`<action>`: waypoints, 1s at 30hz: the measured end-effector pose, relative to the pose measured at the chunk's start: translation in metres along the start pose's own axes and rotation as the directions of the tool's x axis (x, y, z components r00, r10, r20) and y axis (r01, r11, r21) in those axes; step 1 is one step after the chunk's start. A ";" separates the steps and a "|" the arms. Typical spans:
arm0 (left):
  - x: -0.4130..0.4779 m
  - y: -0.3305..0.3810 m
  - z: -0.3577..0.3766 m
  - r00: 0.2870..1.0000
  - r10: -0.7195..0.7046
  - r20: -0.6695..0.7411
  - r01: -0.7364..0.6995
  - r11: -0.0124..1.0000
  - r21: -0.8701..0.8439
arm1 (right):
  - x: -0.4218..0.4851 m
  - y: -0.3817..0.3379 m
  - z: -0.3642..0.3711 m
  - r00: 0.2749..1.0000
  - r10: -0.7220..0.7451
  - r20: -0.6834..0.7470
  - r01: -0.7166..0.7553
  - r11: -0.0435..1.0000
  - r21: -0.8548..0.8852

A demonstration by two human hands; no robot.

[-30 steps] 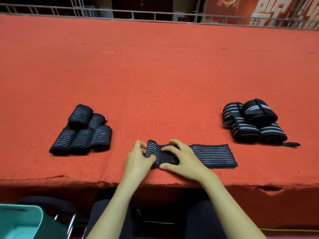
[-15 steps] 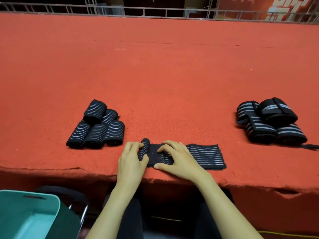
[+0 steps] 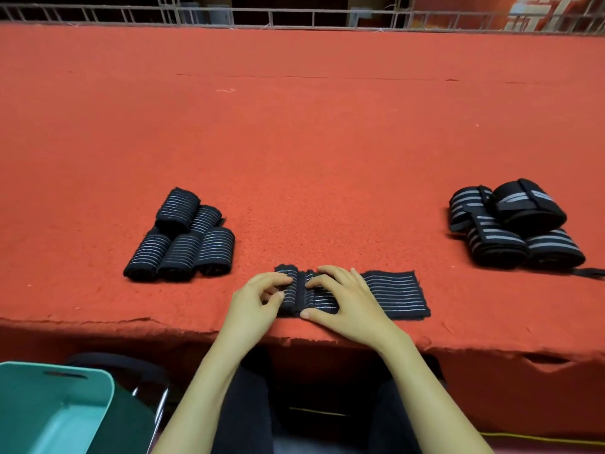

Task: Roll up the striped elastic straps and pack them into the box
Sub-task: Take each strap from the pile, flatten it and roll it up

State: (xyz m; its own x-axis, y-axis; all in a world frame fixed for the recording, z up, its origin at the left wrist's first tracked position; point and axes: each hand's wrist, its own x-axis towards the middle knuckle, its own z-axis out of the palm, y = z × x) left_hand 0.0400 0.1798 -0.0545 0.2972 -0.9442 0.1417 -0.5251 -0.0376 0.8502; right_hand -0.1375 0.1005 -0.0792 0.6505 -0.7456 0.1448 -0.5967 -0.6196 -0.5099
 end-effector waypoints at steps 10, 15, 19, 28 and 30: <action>0.006 -0.001 0.002 0.986 -0.166 -0.005 0.165 0.984 -0.074 | 0.000 0.013 -0.026 0.997 -0.010 0.075 0.011 1.000 -0.007; 0.007 -0.001 0.012 0.978 -0.209 -0.021 0.209 0.978 -0.008 | -0.007 0.027 -0.038 0.996 0.007 0.091 -0.005 1.000 -0.027; 0.004 0.006 0.021 0.988 -0.123 -0.092 0.128 0.991 0.049 | -0.013 0.036 -0.045 0.995 0.022 0.094 -0.017 0.999 -0.049; -0.001 0.018 0.057 0.968 0.133 -0.215 -0.089 0.976 0.200 | -0.023 0.048 -0.050 0.998 0.049 0.049 -0.047 0.998 -0.042; -0.001 0.023 0.068 0.968 0.190 -0.165 -0.148 0.960 0.236 | -0.026 0.049 -0.051 0.998 0.046 0.030 -0.045 0.998 -0.042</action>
State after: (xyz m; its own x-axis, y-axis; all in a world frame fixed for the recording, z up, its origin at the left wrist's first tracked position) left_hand -0.0270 0.1578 -0.0695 0.3195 -0.8669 0.3826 -0.7368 0.0266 0.6756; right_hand -0.2077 0.0771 -0.0652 0.6365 -0.7654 0.0954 -0.6442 -0.5956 -0.4798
